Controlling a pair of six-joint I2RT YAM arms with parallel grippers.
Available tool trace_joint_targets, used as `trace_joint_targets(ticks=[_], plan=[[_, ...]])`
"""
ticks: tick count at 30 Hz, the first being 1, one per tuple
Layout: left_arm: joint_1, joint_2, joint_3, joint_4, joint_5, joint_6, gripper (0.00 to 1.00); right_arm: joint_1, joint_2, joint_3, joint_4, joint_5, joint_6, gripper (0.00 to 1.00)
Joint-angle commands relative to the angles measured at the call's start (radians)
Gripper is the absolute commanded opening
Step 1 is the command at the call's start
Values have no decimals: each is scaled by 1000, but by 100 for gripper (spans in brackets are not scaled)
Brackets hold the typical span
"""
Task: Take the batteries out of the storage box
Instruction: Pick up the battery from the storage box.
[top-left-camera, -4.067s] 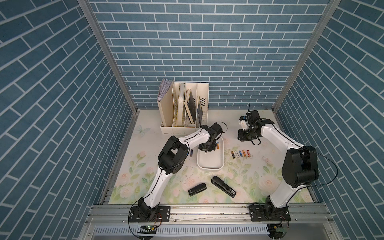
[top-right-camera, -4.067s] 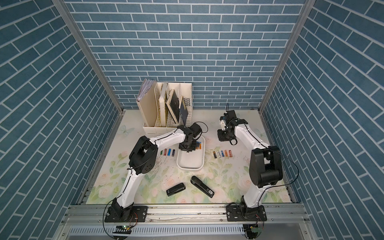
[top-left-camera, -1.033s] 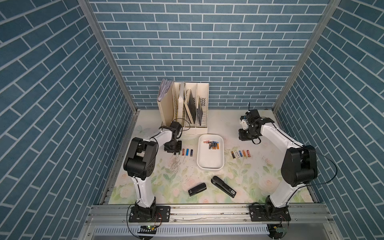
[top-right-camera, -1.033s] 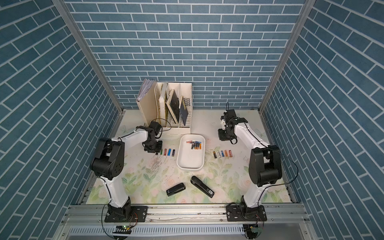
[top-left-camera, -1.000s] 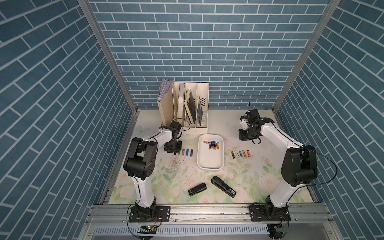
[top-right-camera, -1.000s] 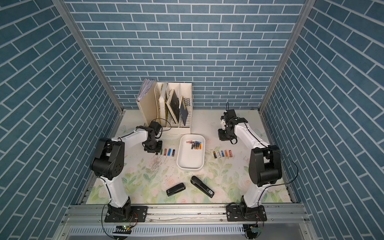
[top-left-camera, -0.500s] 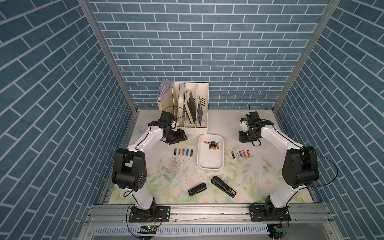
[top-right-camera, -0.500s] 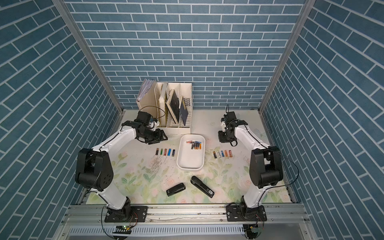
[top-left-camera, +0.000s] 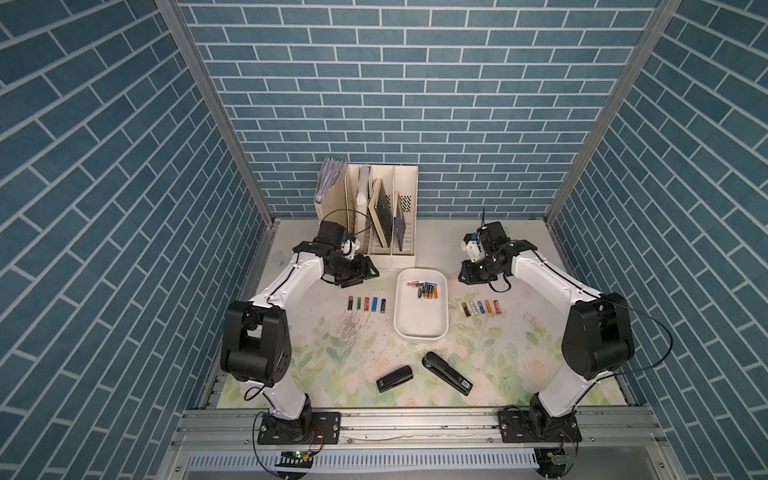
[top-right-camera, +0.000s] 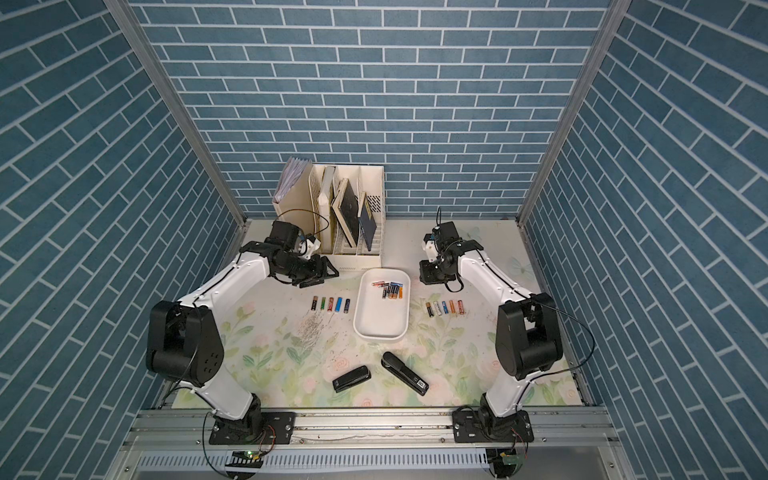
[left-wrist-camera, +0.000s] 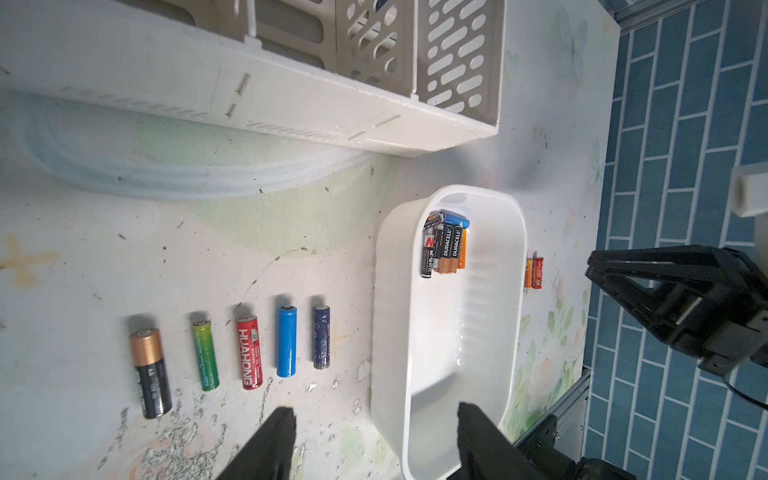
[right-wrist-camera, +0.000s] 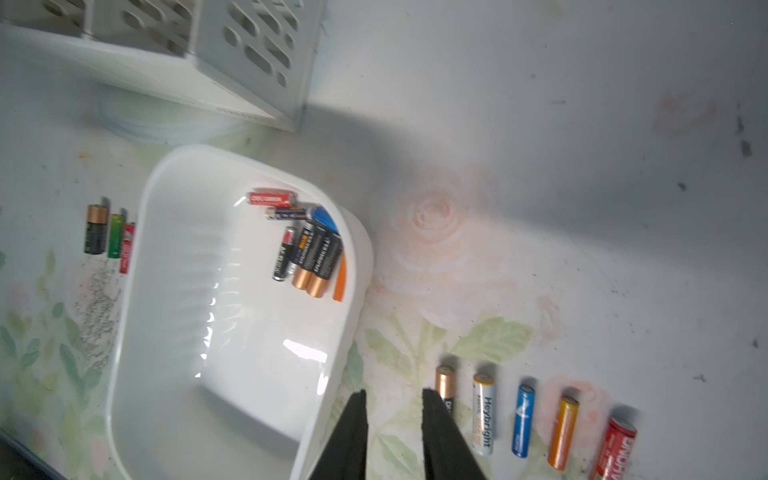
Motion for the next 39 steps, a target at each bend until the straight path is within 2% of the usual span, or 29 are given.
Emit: trace_joint_targets(ticks=[1, 7, 16, 27, 39], plan=[[7, -22, -26, 13, -13, -6, 67, 69, 26, 55, -4, -31, 61, 27], [7, -19, -34, 32, -9, -13, 67, 161, 94, 112, 11, 20, 96, 27], [7, -18, -53, 41, 6, -9, 68, 239, 235, 175, 49, 73, 107, 28], [6, -21, -85, 46, -14, -12, 67, 269, 386, 272, 34, 153, 108, 29], [5, -18, -101, 44, -23, 1, 67, 278, 454, 308, 29, 148, 103, 28]])
